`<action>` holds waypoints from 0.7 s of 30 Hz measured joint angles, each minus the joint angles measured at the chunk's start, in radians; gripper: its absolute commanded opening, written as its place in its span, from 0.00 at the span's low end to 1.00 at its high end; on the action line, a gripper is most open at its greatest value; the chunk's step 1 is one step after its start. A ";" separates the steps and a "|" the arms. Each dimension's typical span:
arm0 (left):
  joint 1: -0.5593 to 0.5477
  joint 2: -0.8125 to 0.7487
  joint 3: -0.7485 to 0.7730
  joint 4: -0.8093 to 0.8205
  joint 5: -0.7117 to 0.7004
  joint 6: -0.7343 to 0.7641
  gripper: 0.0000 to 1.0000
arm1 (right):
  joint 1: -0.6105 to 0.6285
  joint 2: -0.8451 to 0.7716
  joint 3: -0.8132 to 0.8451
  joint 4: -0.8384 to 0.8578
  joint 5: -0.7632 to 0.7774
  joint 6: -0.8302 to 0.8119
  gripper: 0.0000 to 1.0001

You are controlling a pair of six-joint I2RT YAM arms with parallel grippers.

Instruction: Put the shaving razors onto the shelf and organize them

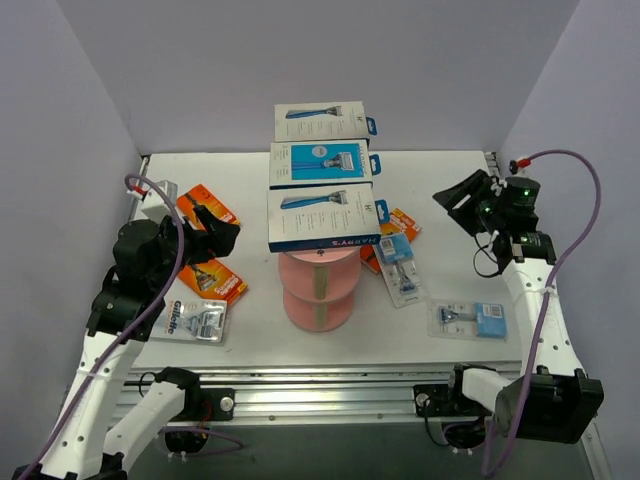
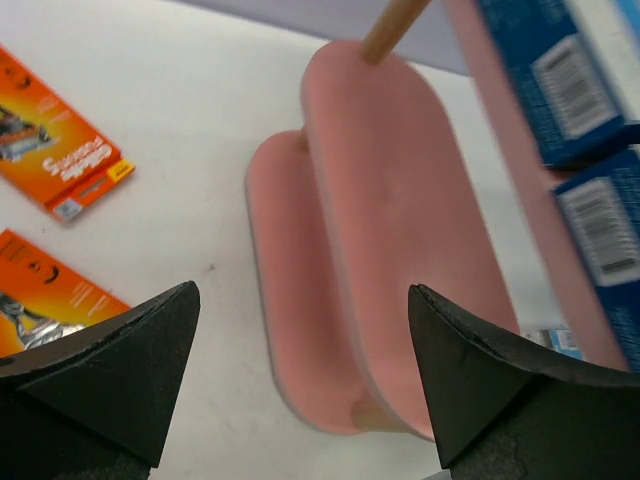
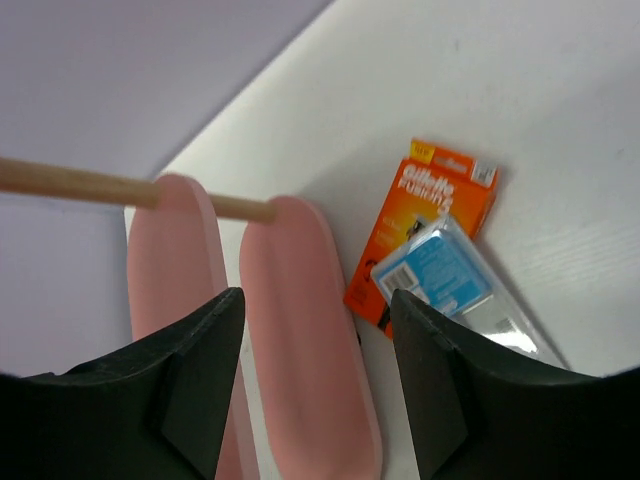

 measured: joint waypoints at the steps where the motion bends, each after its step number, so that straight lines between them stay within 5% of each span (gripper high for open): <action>1: 0.029 0.002 -0.026 0.001 0.024 -0.012 0.94 | -0.001 -0.003 -0.055 0.043 -0.041 0.012 0.54; 12: 0.142 0.058 -0.339 0.214 0.329 -0.235 0.95 | 0.031 -0.040 -0.416 0.420 -0.330 0.180 0.56; 21: 0.140 0.202 -0.456 0.537 0.459 -0.385 0.99 | 0.269 0.004 -0.461 0.605 -0.329 0.258 0.56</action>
